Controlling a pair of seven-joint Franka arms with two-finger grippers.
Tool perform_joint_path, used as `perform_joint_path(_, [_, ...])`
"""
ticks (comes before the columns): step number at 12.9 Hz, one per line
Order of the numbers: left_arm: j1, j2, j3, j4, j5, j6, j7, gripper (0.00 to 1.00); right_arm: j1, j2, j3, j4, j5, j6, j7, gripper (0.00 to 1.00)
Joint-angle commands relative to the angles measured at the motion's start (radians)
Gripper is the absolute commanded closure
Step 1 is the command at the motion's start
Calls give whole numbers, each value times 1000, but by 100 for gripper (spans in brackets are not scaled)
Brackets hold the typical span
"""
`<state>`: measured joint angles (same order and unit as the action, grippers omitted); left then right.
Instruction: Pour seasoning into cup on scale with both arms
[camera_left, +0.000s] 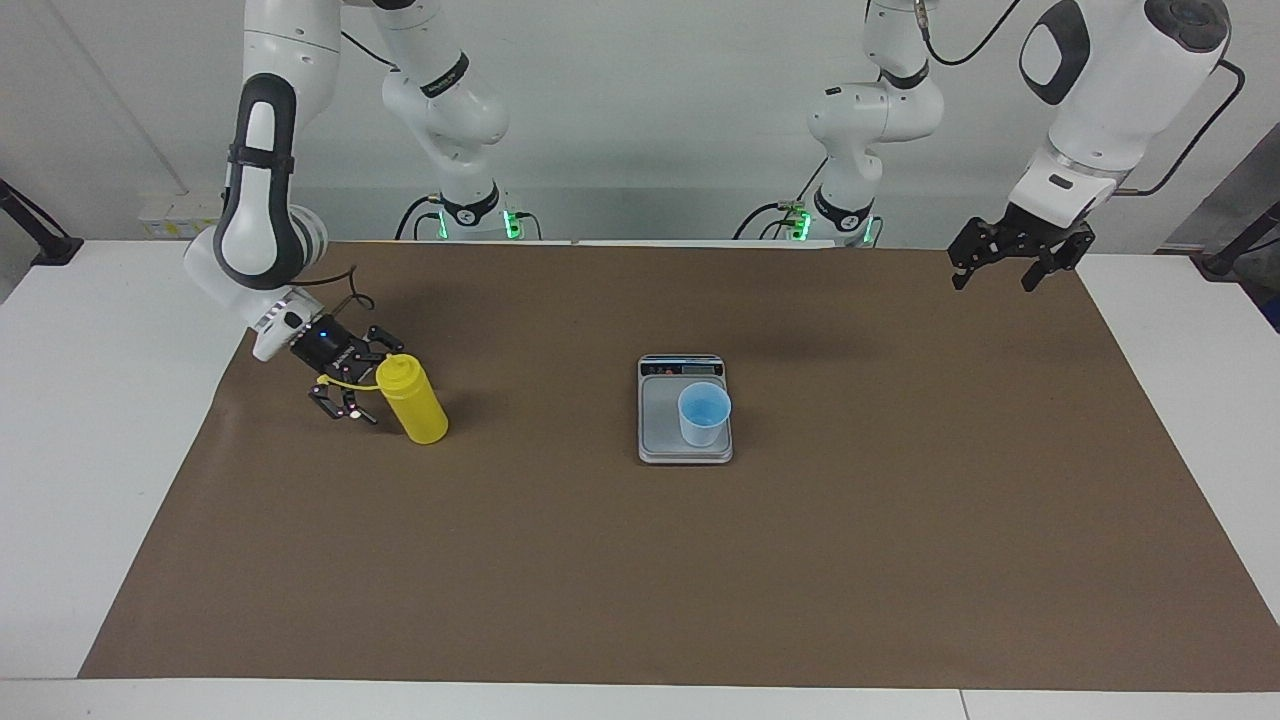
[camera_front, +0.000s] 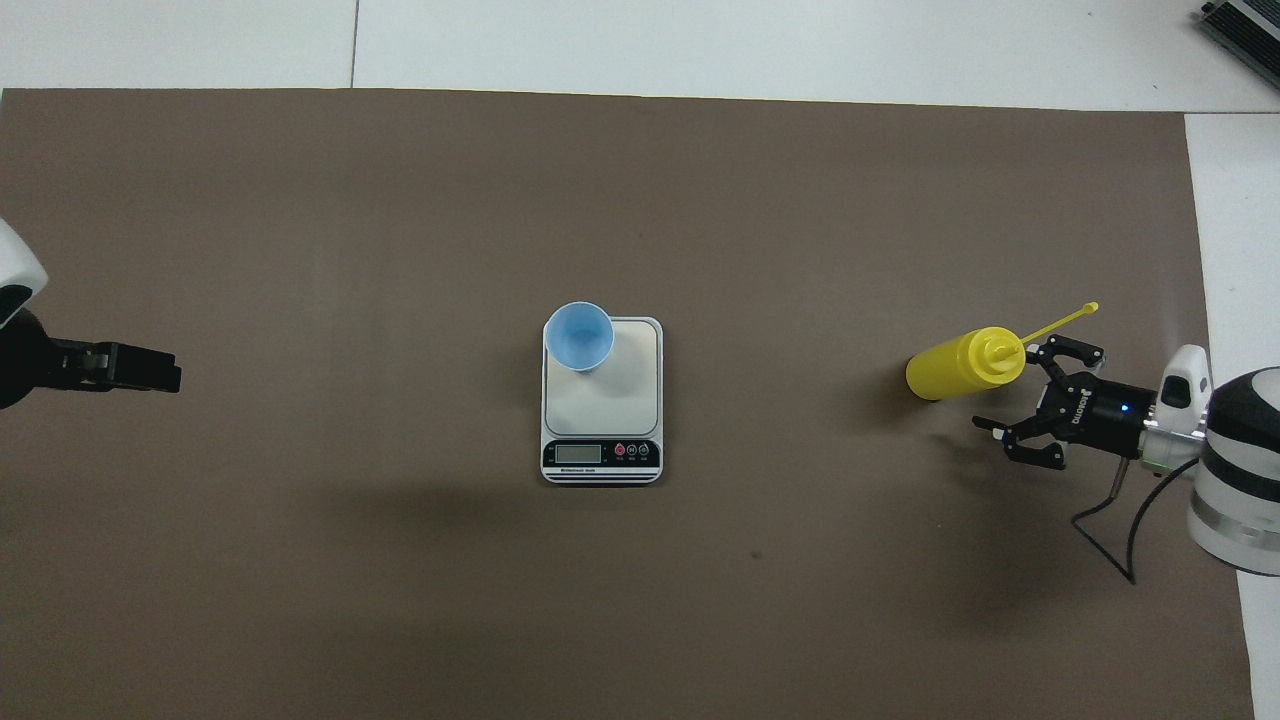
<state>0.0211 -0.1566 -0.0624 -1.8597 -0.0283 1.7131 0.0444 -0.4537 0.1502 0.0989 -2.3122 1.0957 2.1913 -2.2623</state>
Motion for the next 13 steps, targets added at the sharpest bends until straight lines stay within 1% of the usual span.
perform_joint_path(1, [10, -12, -5, -7, 2, -6, -6, 0, -42, -29, 1, -6, -85, -21, -13, 0])
perform_joint_path(2, [10, -12, -5, -7, 2, -6, -8, 0, -55, -35, -1, 4, -123, -21, -8, 0])
perform_joint_path(4, [10, -12, -4, -7, 2, -6, -6, 0, -77, -37, -1, 57, -230, -36, 21, 0])
perform_joint_path(6, [10, -12, -5, -7, 2, -6, -6, 0, -80, -46, -1, 117, -345, -64, 108, 0])
perform_joint_path(7, [10, -12, -5, -7, 2, -6, -6, 0, -79, -53, -1, 137, -381, -82, 162, 0])
perform_joint_path(11, [10, -12, -5, -7, 2, -6, -6, 0, -69, -138, 1, 151, -483, -129, 401, 0])
perform_joint_path(13, [10, -12, -5, -7, 2, -6, -6, 0, -50, -220, 7, 151, -589, -136, 597, 0])
